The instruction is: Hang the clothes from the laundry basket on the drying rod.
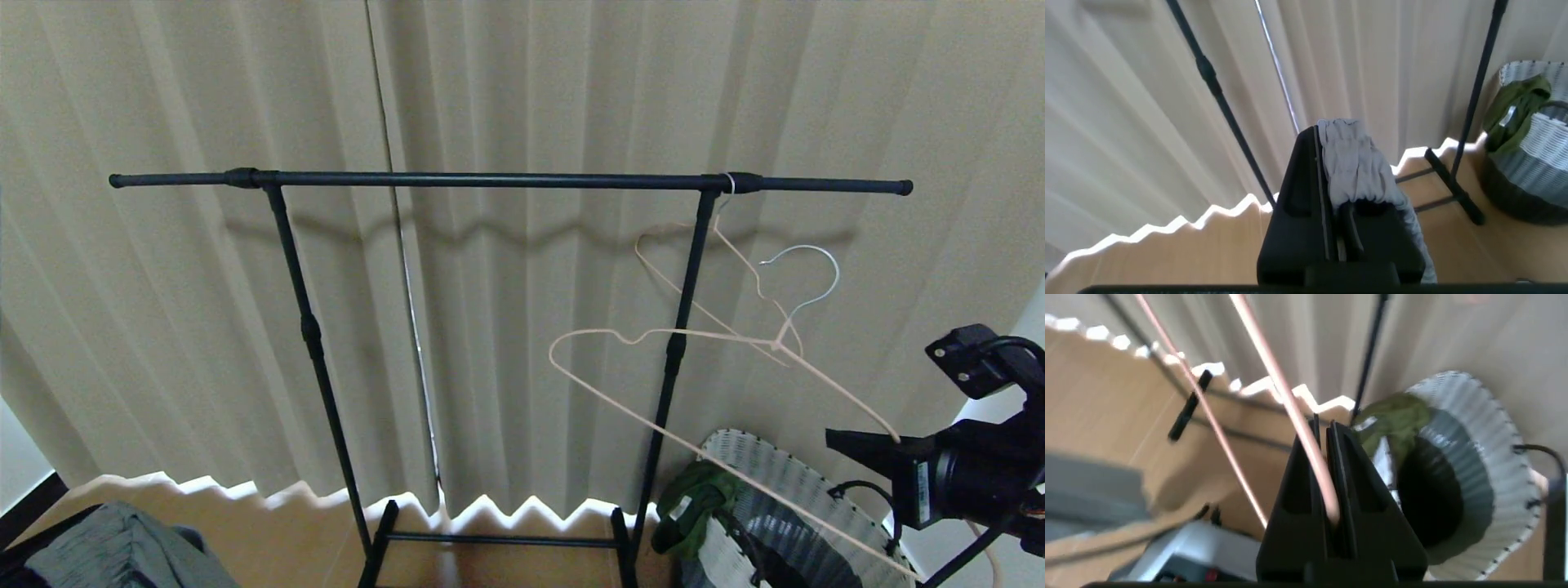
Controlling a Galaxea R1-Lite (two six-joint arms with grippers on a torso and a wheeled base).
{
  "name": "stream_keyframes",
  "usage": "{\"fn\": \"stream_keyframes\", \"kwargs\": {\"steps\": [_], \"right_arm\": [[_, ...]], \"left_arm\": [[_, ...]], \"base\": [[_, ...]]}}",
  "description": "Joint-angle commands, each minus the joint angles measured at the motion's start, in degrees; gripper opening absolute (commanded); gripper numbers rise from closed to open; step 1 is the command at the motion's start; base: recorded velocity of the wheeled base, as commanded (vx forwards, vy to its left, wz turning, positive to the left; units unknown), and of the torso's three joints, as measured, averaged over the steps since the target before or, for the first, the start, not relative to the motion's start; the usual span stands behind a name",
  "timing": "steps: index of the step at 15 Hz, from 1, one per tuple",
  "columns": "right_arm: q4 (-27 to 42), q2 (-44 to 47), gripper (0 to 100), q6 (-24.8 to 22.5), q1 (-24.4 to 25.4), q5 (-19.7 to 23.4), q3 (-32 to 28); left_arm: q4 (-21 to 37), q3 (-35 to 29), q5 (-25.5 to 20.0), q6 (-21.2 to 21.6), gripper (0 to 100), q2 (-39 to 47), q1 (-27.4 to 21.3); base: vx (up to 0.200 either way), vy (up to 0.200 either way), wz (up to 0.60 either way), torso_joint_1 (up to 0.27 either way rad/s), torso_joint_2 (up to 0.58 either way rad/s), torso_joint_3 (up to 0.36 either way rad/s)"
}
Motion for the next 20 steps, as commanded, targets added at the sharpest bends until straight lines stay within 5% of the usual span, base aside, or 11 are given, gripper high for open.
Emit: {"fn": "stream_keyframes", "kwargs": {"steps": [1,5,10,13,15,17,20], "right_arm": [[-0.41,3.17,0,0.0,2.71,-0.12,-0.58],[-0.5,2.82,0,0.0,8.42,-0.12,-1.29],[-0.68,2.64,0,3.34,19.32,0.32,-5.24],[-0.68,2.73,0,8.44,23.62,0.15,-6.38],[-0.68,2.55,0,8.7,24.06,0.15,-6.21],[-0.59,2.55,0,9.31,25.65,0.15,-6.03],[-0.5,3.08,0,9.23,27.05,-0.03,-6.21]], "left_arm": [[-0.06,-6.53,0.49,-0.14,0,10.88,-0.26],[0.2,-16.99,7.61,-0.49,0,22.48,-3.33],[0.29,-31.85,20.88,-11.13,0,40.41,-17.13],[0.64,-36.59,23.43,-12.62,0,46.56,-20.3],[0.64,-38.53,24.84,-13.06,0,48.67,-21.09],[0.64,-41.52,33.19,-13.41,0,52.89,-22.05],[0.64,-42.75,34.77,-13.41,0,53.33,-22.14]], "base": [[0.0,0.0,0.0,0.0,0.0,0.0],[0.0,0.0,0.0,0.0,0.0,0.0],[0.0,0.0,0.0,0.0,0.0,0.0],[0.0,0.0,0.0,0.0,0.0,0.0],[0.0,0.0,0.0,0.0,0.0,0.0],[0.0,0.0,0.0,0.0,0.0,0.0],[0.0,0.0,0.0,0.0,0.0,0.0]]}}
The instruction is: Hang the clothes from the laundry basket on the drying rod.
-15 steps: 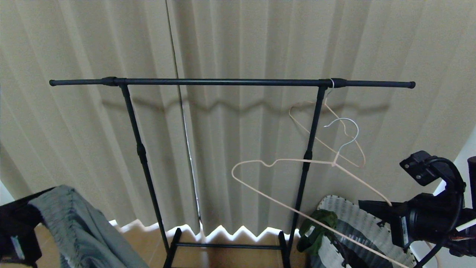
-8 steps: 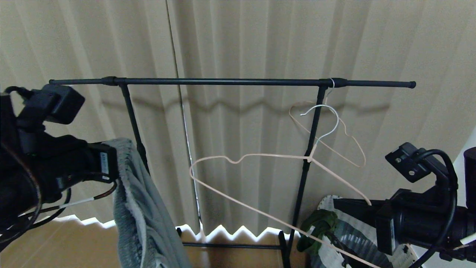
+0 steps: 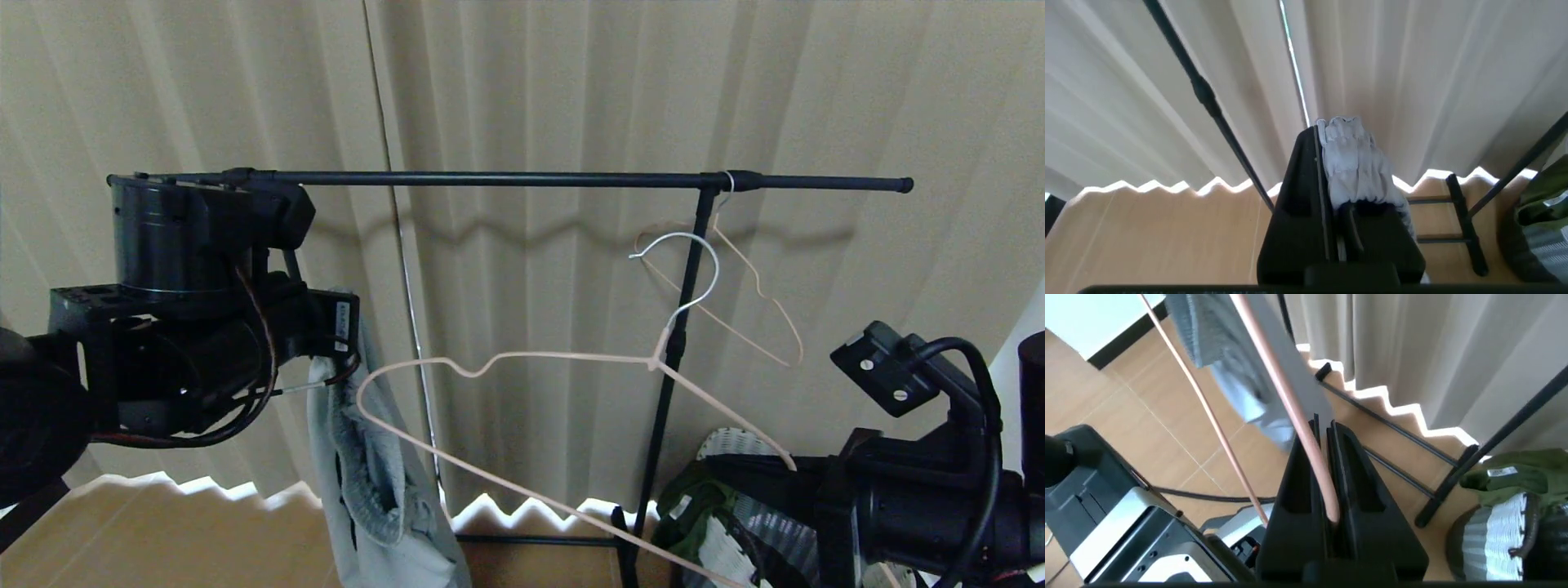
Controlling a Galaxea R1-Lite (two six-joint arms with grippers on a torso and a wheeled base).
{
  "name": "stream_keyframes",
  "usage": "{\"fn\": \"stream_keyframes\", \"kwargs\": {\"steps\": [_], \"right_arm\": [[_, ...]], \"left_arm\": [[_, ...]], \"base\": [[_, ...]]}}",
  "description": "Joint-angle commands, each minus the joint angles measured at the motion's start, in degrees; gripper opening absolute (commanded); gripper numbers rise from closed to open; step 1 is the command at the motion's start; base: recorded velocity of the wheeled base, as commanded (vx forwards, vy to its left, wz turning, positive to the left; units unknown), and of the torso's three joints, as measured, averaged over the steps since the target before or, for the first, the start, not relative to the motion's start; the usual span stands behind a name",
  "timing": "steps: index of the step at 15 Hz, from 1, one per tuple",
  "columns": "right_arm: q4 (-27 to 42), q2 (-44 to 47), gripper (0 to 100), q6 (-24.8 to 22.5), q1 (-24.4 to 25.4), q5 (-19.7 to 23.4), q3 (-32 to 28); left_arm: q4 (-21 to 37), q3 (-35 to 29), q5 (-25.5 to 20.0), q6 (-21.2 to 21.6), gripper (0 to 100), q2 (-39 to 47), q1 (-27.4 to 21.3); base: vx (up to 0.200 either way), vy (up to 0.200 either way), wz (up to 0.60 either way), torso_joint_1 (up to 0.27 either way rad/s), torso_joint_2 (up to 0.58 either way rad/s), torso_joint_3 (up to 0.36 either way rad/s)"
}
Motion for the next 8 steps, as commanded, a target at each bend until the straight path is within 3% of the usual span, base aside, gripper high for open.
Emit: {"fn": "stream_keyframes", "kwargs": {"steps": [1,8], "right_arm": [[0.04,0.68,0,-0.14,1.2,-0.13,-0.24],[-0.14,11.4,0,2.06,2.52,-9.36,-7.09]], "left_arm": [[-0.04,-0.71,0.07,0.02,0,1.57,-0.11],[3.21,-0.62,1.3,-0.33,0,1.3,-0.2]], "base": [[0.0,0.0,0.0,0.0,0.0,0.0],[0.0,0.0,0.0,0.0,0.0,0.0]]}}
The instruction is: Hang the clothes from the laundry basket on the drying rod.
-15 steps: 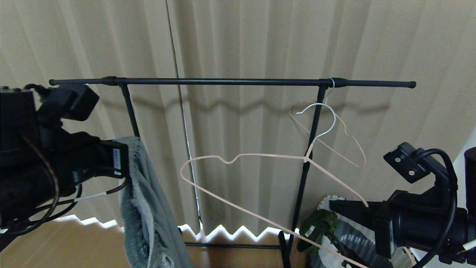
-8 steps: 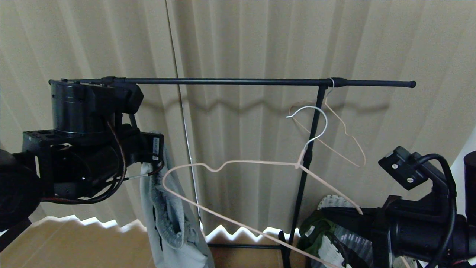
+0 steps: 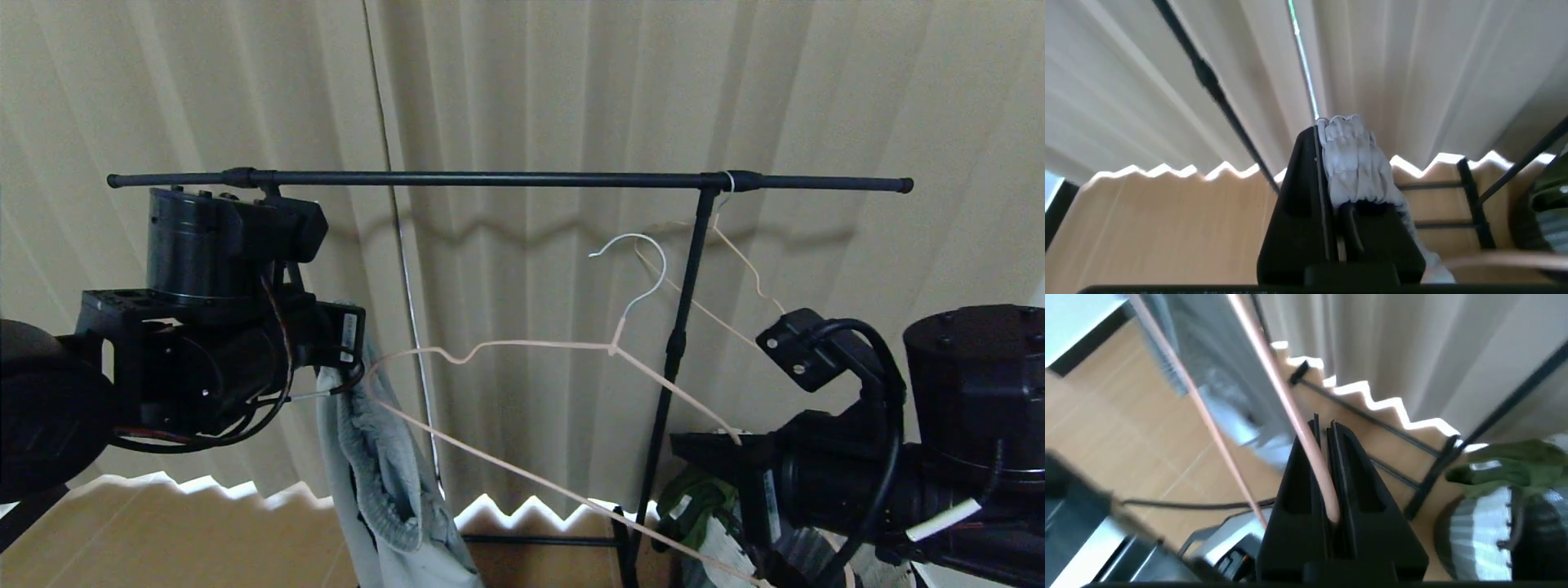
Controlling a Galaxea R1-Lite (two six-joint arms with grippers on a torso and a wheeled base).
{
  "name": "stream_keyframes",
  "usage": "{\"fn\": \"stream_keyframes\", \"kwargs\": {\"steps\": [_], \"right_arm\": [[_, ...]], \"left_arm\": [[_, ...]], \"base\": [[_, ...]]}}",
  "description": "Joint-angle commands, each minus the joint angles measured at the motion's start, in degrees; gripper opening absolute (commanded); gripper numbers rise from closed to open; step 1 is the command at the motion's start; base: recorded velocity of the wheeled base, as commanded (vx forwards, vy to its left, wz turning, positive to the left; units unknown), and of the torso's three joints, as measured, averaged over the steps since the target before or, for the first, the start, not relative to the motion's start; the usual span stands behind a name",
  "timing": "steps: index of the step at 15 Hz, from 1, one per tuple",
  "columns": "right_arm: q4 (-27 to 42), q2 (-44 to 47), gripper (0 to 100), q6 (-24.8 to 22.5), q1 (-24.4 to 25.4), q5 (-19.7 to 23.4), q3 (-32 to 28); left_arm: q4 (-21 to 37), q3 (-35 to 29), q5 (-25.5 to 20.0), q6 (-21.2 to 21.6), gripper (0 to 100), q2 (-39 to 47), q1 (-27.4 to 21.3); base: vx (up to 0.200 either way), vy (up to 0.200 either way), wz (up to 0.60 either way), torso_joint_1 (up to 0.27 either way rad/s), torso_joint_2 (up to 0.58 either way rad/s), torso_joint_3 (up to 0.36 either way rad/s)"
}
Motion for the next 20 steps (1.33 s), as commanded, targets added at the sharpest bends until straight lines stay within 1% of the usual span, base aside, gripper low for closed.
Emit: {"fn": "stream_keyframes", "kwargs": {"steps": [1,2,4,5,7,8,10,12,13,14,17,18,19,20], "right_arm": [[-0.12,4.39,0,0.27,0.23,-2.61,-2.53],[-0.12,4.92,0,0.36,0.75,-3.49,-3.06],[-0.21,5.53,0,1.41,3.39,-3.93,-4.2],[-1.35,6.32,0,2.21,4.8,-4.37,-4.81],[-3.55,7.9,0,2.21,7.35,-6.66,-4.81],[-4.42,8.96,0,2.29,9.1,-8.33,-4.64],[-4.69,9.84,0,4.05,11.04,-9.2,-4.2],[-4.69,10.28,0,5.46,11.48,-11.23,-4.29],[-4.78,11.24,0,5.9,11.48,-14.57,-4.46],[-4.69,11.24,0,6.78,11.48,-16.41,-4.46],[-4.69,10.54,0,9.59,11.48,-18.87,-4.02],[-4.78,10.72,0,10.12,11.48,-20.98,-4.64],[-4.95,10.98,0,10.12,11.48,-21.86,-4.9],[-6.71,11.24,0,10.12,11.48,-22.3,-4.81]], "left_arm": [[1.39,-0.17,0.58,-0.03,0,-0.12,-0.03],[2.36,-0.25,0.76,-0.2,0,-0.12,-0.03],[2.89,-0.69,0.76,-1.08,0,0.32,-0.03],[3.15,-1.57,0.76,-1.7,0,0.94,-0.03],[3.85,-2.72,0.85,-3.1,0,1.81,-0.03],[5.26,-3.77,0.85,-4.16,0,2.08,0.06],[8.51,-5.7,1.02,-6.09,0,2.08,0.41],[9.92,-6.67,2.08,-6.62,0,1.9,0.94],[10.27,-6.76,3.04,-6.62,0,1.73,1.2],[10.27,-6.58,3.75,-6.62,0,1.73,1.29],[10.09,-6.58,8.23,-6.44,0,2.08,1.81],[10.09,-6.32,9.02,-6.44,0,2.17,1.81],[10.27,-6.14,9.02,-6.44,0,2.08,1.73],[10.27,-6.06,9.02,-6.44,0,2.08,1.55]], "base": [[0.0,0.0,0.0,0.0,0.0,0.0],[0.0,0.0,0.0,0.0,0.0,0.0],[0.0,0.0,0.0,0.0,0.0,0.0],[0.0,0.0,0.0,0.0,0.0,0.0],[0.0,0.0,0.0,0.0,0.0,0.0],[0.0,0.0,0.0,0.0,0.0,0.0],[0.0,0.0,0.0,0.0,0.0,0.0],[0.0,0.0,0.0,0.0,0.0,0.0],[0.0,0.0,0.0,0.0,0.0,0.0],[0.0,0.0,0.0,0.0,0.0,0.0],[0.0,0.0,0.0,0.0,0.0,0.0],[0.0,0.0,0.0,0.0,0.0,0.0],[0.0,0.0,0.0,0.0,0.0,0.0],[0.0,0.0,0.0,0.0,0.0,0.0]]}}
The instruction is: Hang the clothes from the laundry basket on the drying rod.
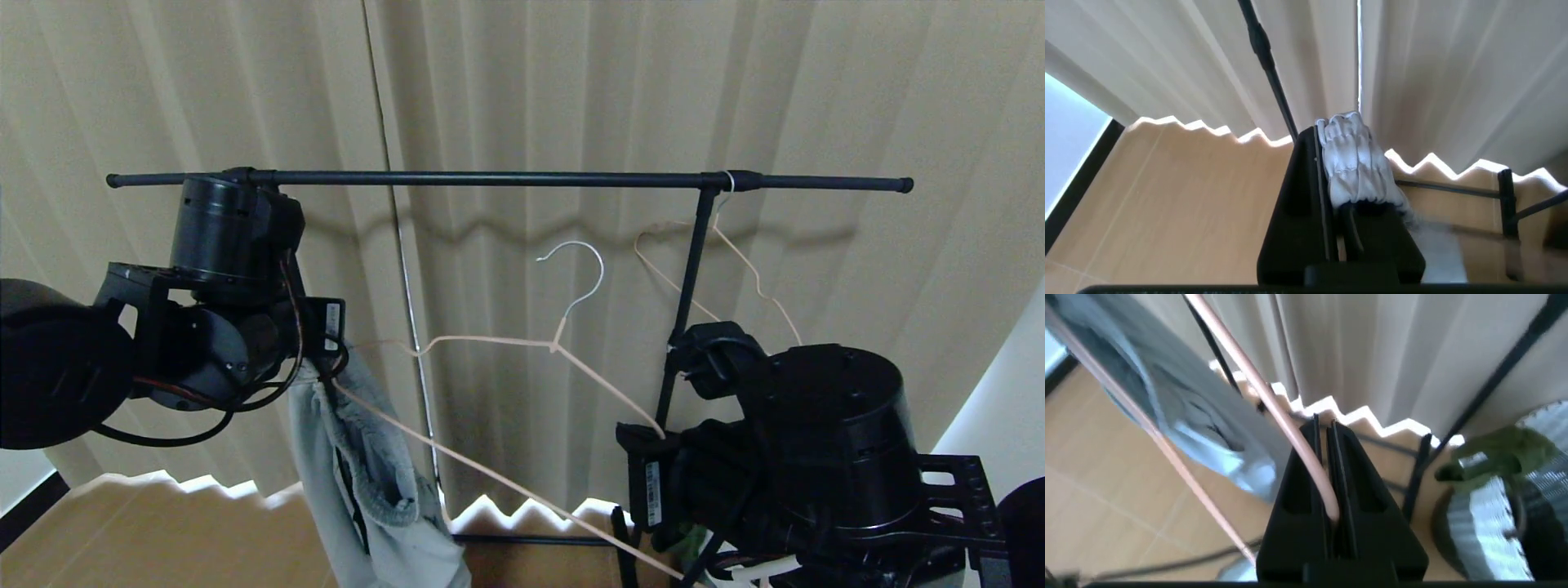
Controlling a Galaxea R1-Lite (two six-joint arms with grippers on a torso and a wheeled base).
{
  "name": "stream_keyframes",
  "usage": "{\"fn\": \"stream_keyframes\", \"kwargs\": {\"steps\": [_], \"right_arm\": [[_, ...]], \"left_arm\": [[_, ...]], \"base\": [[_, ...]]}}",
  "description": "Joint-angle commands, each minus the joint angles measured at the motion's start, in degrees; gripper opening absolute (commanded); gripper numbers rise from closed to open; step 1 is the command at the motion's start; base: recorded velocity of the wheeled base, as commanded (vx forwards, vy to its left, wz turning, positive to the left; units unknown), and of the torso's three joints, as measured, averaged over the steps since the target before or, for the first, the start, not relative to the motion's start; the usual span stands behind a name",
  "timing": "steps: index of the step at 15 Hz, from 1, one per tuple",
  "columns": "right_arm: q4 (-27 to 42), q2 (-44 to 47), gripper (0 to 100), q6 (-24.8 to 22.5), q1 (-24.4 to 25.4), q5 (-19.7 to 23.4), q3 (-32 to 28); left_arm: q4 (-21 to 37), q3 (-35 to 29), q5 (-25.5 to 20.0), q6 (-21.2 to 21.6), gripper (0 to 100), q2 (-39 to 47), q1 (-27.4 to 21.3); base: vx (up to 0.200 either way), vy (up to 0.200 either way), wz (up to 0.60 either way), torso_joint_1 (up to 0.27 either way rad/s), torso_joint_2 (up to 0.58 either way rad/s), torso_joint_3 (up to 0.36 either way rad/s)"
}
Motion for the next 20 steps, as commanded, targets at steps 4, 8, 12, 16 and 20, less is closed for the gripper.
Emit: {"fn": "stream_keyframes", "kwargs": {"steps": [4,8,12,16,20], "right_arm": [[-4.8,2.27,0,-0.49,-0.16,-0.55,-0.4],[-4.8,4.56,0,-1.72,1.51,-2.13,-0.57],[-4.72,6.31,0,-3.57,4.06,-9.61,0.04],[-4.8,7.81,0,-3.83,3.97,-16.99,-0.57],[-4.89,8.07,0,-3.75,3.88,-16.99,-2.33]], "left_arm": [[0.01,0.21,0.1,0.01,0,-0.15,-0.72],[0.09,0.04,0.1,0.01,0,-0.24,-0.99],[0.09,0.13,0.1,0.01,0,-0.24,-0.81],[4.93,-0.05,0.36,0.01,0,-0.94,-0.9],[7.74,-0.05,0.71,-0.26,0,-1.91,-2.04]], "base": [[0.0,0.0,0.0,0.0,0.0,0.0],[0.0,0.0,0.0,0.0,0.0,0.0],[0.0,0.0,0.0,0.0,0.0,0.0],[0.0,0.0,0.0,0.0,0.0,0.0],[0.0,0.0,0.0,0.0,0.0,0.0]]}}
